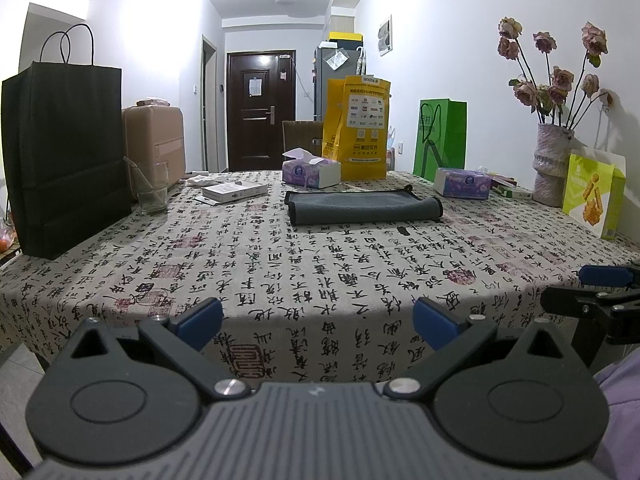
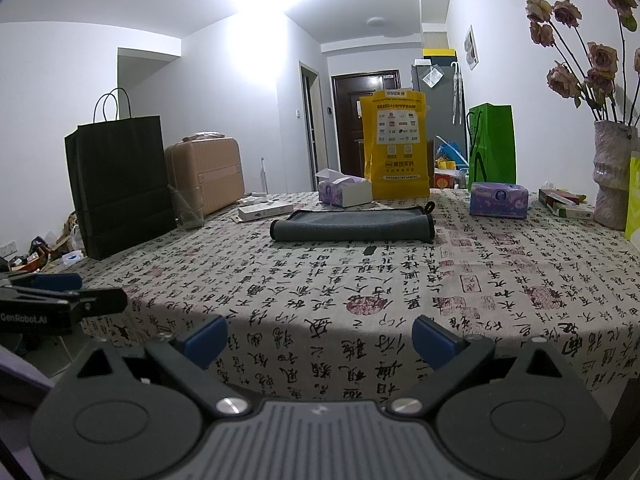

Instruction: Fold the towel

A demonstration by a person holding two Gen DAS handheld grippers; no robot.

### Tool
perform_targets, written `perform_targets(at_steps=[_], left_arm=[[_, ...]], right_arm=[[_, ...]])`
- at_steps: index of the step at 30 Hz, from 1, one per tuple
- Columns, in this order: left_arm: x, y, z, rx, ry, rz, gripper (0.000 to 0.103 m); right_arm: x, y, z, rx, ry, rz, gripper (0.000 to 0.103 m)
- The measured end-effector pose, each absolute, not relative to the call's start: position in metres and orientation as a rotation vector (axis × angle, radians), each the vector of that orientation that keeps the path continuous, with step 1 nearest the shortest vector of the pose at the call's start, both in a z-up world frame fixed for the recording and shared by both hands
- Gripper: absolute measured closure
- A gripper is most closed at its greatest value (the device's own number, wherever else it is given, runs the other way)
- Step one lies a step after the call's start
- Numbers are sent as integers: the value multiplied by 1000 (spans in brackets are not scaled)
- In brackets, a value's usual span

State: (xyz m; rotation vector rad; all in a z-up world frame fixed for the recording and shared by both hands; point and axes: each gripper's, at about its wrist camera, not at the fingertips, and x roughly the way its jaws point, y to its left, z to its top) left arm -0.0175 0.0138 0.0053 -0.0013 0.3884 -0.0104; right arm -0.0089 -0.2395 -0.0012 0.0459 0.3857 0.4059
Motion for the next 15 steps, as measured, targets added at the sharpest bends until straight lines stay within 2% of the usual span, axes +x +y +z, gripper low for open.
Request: perform_targets(at_steps=[15], left_arm=[[-19, 13, 4, -2, 388, -8, 0]], right_arm=[[-9, -239, -3, 46, 388, 407, 4]])
